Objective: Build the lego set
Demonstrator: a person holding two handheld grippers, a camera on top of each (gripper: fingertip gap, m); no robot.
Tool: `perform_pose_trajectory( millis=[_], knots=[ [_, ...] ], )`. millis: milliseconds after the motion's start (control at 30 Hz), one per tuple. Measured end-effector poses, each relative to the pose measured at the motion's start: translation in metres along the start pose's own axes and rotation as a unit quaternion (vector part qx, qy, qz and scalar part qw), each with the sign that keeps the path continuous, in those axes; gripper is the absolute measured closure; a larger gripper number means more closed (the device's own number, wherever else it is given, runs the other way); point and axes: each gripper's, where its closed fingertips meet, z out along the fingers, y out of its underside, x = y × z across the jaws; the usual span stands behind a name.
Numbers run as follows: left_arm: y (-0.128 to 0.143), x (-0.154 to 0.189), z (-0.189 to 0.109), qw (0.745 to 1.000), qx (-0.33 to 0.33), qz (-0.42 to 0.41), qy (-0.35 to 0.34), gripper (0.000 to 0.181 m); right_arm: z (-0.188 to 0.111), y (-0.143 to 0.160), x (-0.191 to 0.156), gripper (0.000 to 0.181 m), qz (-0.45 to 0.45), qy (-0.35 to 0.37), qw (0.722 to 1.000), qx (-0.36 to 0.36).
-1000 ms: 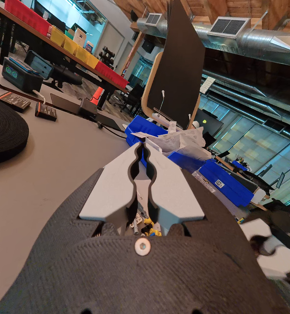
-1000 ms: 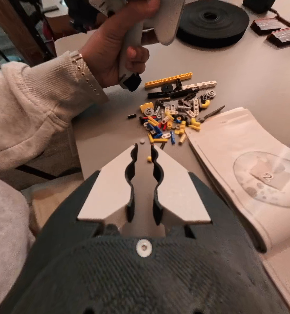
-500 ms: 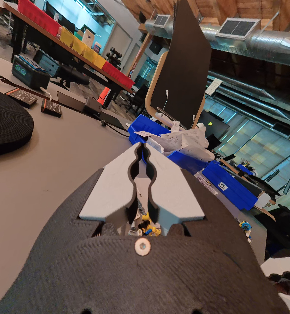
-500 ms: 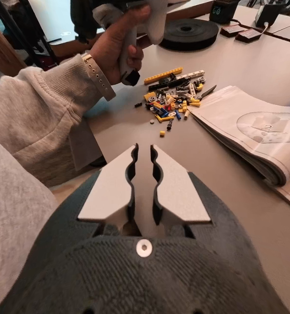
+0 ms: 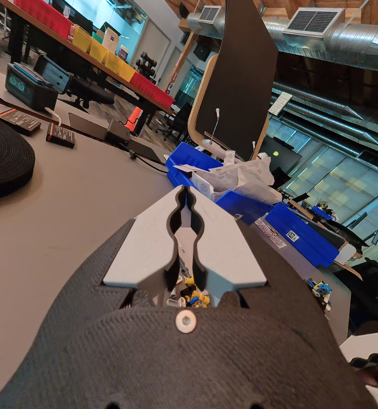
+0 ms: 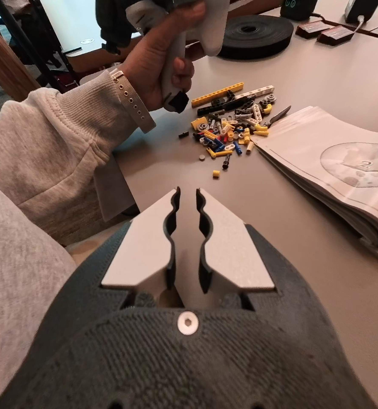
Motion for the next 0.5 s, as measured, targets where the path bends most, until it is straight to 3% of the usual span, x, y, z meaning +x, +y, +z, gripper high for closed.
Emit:
perform_pose_trajectory(
  millis=[500],
  knots=[
    [-0.0018,-0.0017,-0.0014,1.0,0.004,-0.006,-0.001,0.181,0.0056,-0.0014,-0.0003,0.169,0.017,-0.014,1.0,0.0]
  ],
)
